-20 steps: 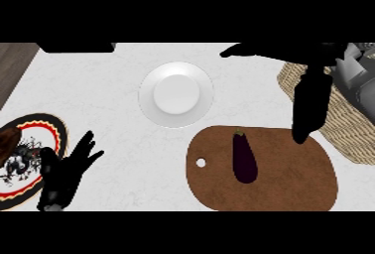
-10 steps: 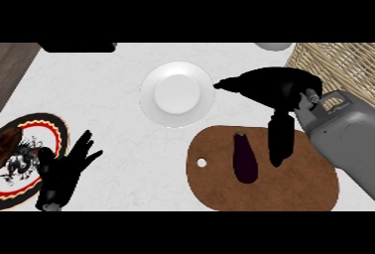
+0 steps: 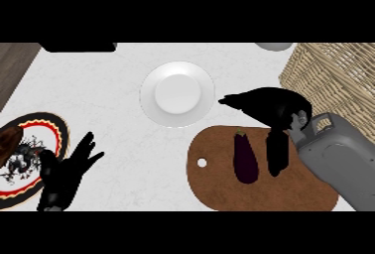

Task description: Pick the eggplant from the cutting board and place it in the basket

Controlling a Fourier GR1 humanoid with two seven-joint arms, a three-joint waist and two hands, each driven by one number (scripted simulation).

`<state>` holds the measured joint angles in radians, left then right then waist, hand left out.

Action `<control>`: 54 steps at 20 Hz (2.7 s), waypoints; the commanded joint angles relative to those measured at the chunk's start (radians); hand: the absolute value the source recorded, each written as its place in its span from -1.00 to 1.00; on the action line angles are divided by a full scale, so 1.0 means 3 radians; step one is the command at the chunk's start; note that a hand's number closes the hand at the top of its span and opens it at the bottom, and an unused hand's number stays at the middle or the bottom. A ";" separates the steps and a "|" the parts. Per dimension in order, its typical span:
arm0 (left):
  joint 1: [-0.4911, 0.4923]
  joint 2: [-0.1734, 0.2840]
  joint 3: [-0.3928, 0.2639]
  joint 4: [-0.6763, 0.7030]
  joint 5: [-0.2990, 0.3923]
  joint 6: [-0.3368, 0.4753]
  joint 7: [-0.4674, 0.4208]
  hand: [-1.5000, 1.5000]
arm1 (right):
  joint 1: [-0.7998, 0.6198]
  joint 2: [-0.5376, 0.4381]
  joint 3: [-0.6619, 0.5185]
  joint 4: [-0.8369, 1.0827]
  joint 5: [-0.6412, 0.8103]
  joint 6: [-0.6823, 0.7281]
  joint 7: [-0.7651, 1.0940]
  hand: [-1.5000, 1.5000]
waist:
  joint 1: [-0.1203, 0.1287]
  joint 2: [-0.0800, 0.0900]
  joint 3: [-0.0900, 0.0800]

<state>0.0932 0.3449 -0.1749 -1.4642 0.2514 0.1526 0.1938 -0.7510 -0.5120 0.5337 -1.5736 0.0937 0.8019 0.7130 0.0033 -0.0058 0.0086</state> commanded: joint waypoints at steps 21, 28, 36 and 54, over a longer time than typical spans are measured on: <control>0.0039 -0.0152 0.0095 0.0215 -0.0176 -0.0036 0.0223 0.00 | 0.0530 0.0355 0.0107 0.0483 0.1247 -0.0322 -0.0901 -1.00 | 0.0006 0.0021 -0.0029; 0.0118 -0.0091 0.0202 0.0421 -0.0160 -0.0253 -0.0024 0.00 | 0.0617 0.0395 0.0207 0.0572 0.1469 -0.0241 -0.0938 -1.00 | 0.0002 0.0022 -0.0030; 0.0206 -0.0184 0.0144 0.0236 -0.0234 -0.0242 0.0053 0.00 | 0.0603 0.0484 0.0150 0.0920 0.1740 -0.0415 -0.1283 -1.00 | 0.0019 0.0022 -0.0028; 0.0116 -0.0360 0.0157 0.0406 -0.0465 -0.0180 0.0021 0.00 | 0.0883 0.0454 0.0413 0.0951 0.2503 -0.0928 -0.1965 1.00 | -0.0008 0.0026 -0.0029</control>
<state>0.1003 0.2793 -0.0886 -1.4475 0.1499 0.0911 0.2105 -0.5323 -0.3724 0.6302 -1.3023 0.7952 0.5909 0.1706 0.0033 -0.0127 0.0085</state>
